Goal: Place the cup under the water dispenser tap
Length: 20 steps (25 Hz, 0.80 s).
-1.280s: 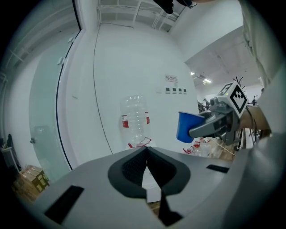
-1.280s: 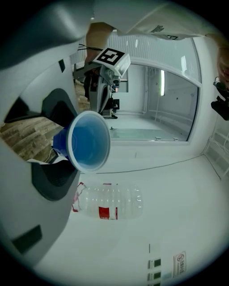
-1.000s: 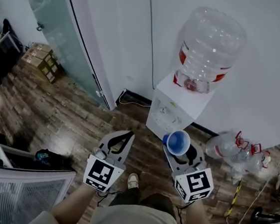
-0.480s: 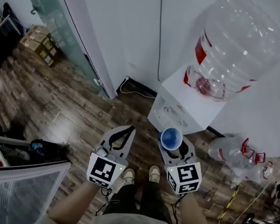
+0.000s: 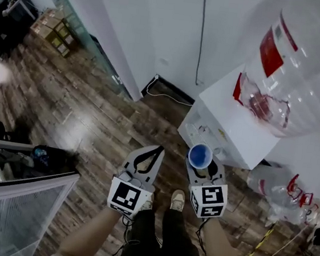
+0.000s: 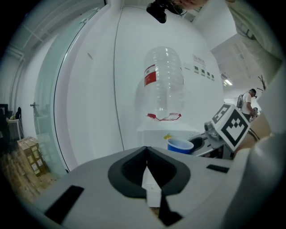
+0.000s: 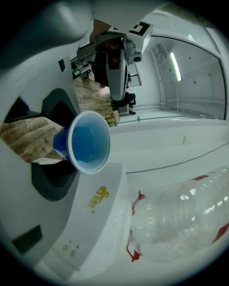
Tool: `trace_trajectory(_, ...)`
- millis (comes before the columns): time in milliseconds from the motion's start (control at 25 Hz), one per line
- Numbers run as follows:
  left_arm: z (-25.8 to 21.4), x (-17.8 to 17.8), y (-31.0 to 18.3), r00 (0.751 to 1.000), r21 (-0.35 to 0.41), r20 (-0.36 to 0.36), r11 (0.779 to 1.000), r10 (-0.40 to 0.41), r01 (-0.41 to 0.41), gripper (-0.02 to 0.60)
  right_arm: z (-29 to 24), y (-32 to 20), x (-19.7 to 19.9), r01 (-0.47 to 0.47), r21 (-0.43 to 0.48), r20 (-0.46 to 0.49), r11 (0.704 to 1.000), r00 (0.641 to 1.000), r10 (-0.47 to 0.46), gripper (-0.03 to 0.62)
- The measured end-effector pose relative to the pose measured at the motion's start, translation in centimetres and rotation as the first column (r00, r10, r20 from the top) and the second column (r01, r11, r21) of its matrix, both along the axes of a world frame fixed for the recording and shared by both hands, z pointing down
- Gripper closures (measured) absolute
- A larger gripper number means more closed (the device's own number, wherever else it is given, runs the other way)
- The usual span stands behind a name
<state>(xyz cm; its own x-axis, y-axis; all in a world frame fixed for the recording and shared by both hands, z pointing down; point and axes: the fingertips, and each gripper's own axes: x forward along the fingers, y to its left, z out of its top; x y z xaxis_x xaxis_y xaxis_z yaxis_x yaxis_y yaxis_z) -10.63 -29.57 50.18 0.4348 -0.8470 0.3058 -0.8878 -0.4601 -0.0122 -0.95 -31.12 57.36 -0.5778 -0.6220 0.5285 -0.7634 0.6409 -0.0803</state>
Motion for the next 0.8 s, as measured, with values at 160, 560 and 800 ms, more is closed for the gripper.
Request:
trace_trajectory(160, 4.1, 0.3, -1.8, 0.999, -0.024, 0.031, 1.0, -0.01, 0.01, 0.575, 5.0, -1.5, -0.2, -0.047, -0.026, -0.01, 0.999, 0.999, 0.047, 0.356)
trace_trajectory(560, 14.3, 0.9, -4.1, 0.999, -0.091, 0.053, 0.996, -0.01, 0.015, 0.575, 16.7, -4.4, 0.4, -0.095, -0.073, -0.056, 0.993, 0.994, 0.091, 0.355)
trace_trajectory(800, 19.1, 0.2, -5.6, 0.998, -0.112, 0.052, 0.993, -0.018, 0.024, 0.575, 21.8, -6.7, 0.8, -0.139, -0.058, -0.094, 0.989, 0.987, 0.133, 0.352)
